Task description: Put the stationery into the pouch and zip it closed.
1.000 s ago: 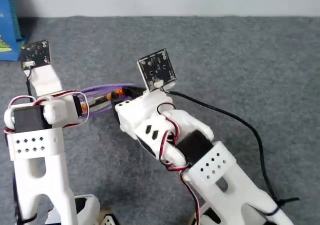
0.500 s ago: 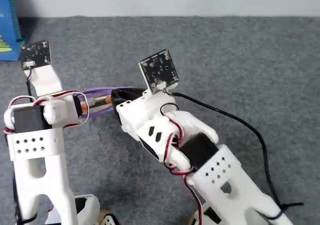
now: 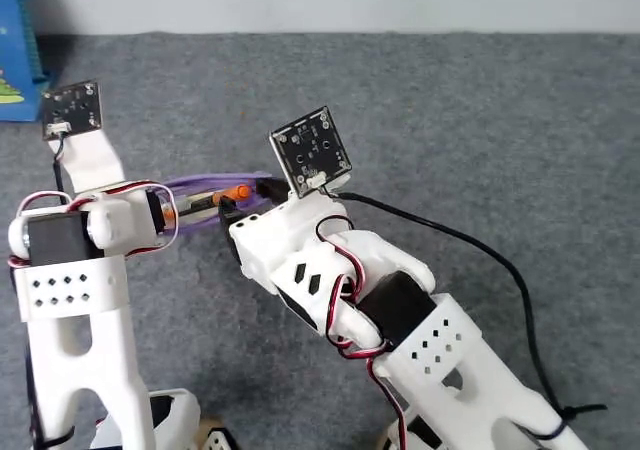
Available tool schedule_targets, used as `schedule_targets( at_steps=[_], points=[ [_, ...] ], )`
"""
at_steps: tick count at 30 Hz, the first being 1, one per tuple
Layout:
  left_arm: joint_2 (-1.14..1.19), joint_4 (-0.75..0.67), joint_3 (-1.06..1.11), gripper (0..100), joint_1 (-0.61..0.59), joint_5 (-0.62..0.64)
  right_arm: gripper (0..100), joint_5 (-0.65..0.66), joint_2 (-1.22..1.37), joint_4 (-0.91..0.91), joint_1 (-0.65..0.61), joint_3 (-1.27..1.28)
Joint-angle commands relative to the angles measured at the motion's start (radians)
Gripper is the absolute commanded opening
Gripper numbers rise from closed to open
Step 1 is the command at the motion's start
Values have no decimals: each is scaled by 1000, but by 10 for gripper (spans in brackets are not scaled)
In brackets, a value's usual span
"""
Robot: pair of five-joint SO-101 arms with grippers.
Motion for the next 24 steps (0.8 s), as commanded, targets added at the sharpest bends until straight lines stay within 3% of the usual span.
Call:
schedule_targets(
  at_steps=[1, 8, 14, 24],
  points=[
    [-9, -25, -10, 11, -5, -9, 199, -11, 12, -2, -2, -23],
    [-9, -25, -10, 11, -5, -9, 140, -14, 133, -28, -1, -43],
    [-9, -25, -10, 11, -5, -11, 9, -8, 117, -54, 1, -43],
    [-9, -25, -10, 11, -5, -11, 8, 127, -59, -27, 18, -44]
  ],
)
